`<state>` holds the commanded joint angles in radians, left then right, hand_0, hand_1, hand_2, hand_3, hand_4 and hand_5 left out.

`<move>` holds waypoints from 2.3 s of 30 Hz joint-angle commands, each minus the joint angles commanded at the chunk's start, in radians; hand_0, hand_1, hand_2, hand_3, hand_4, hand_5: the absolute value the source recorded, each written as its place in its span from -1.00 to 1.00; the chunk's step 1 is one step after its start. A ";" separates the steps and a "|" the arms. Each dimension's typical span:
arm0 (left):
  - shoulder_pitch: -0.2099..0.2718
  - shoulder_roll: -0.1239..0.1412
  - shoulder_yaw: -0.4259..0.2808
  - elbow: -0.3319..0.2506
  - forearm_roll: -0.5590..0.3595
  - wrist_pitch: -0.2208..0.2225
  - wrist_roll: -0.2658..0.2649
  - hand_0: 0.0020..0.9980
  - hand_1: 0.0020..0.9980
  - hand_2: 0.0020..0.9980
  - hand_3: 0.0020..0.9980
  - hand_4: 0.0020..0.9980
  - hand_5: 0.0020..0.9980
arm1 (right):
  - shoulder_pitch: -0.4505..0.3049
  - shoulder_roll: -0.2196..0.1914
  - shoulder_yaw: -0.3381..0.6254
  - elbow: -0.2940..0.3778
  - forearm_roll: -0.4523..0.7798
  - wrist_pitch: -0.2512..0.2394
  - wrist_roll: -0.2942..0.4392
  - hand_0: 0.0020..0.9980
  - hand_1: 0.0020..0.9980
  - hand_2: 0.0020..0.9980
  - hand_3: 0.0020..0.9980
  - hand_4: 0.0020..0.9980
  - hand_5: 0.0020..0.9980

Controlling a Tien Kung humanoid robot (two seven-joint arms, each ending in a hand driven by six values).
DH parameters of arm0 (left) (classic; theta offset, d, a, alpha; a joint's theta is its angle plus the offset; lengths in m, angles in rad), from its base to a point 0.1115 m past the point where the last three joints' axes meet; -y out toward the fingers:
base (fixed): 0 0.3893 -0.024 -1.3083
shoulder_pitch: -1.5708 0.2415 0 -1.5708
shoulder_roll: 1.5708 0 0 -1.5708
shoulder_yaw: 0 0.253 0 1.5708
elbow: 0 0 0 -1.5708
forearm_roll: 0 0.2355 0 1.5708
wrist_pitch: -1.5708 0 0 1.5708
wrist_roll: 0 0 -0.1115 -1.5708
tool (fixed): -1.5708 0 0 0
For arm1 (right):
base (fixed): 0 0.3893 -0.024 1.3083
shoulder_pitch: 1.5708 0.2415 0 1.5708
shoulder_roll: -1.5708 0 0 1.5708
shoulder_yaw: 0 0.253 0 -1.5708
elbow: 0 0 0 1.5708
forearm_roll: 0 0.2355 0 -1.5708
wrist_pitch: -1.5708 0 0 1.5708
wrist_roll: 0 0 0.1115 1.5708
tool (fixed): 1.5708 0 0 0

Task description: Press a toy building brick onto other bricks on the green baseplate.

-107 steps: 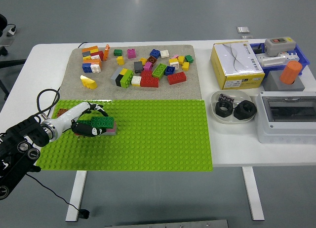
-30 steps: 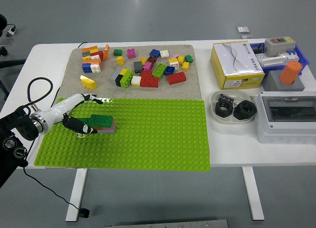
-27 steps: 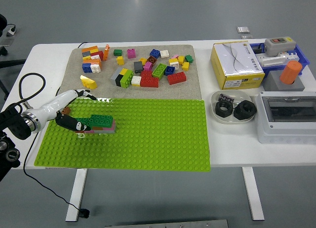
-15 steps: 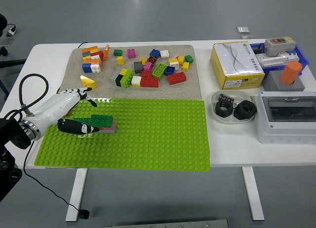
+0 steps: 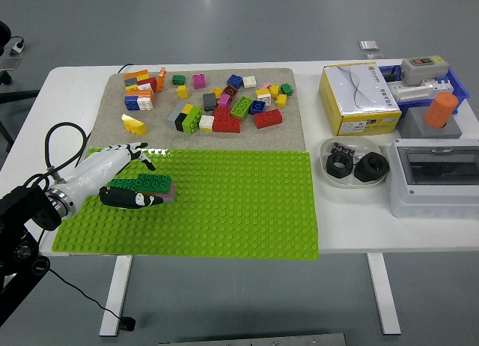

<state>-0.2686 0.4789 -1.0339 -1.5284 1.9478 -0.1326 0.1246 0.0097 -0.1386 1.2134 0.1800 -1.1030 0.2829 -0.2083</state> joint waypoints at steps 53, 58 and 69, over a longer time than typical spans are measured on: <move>0.008 -0.052 0.005 0.119 -0.038 -0.021 0.009 0.99 0.96 0.94 0.24 1.00 -0.07 | 0.002 0.000 -0.005 0.000 0.004 0.001 0.004 0.38 0.31 0.26 0.73 0.28 1.00; 0.018 -0.058 0.004 0.120 -0.038 -0.018 0.008 0.99 0.96 0.94 0.24 1.00 -0.07 | 0.001 0.000 -0.005 0.000 0.002 0.000 0.003 0.38 0.31 0.26 0.73 0.28 1.00; 0.024 -0.066 -0.012 0.101 -0.030 -0.013 0.007 0.99 0.96 0.94 0.24 1.00 -0.09 | -0.002 0.004 -0.002 0.000 -0.003 0.001 -0.001 0.38 0.31 0.27 0.73 0.28 1.00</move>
<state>-0.2451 0.4126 -1.0457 -1.4274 1.9181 -0.1454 0.1316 0.0077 -0.1347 1.2110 0.1800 -1.1057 0.2836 -0.2088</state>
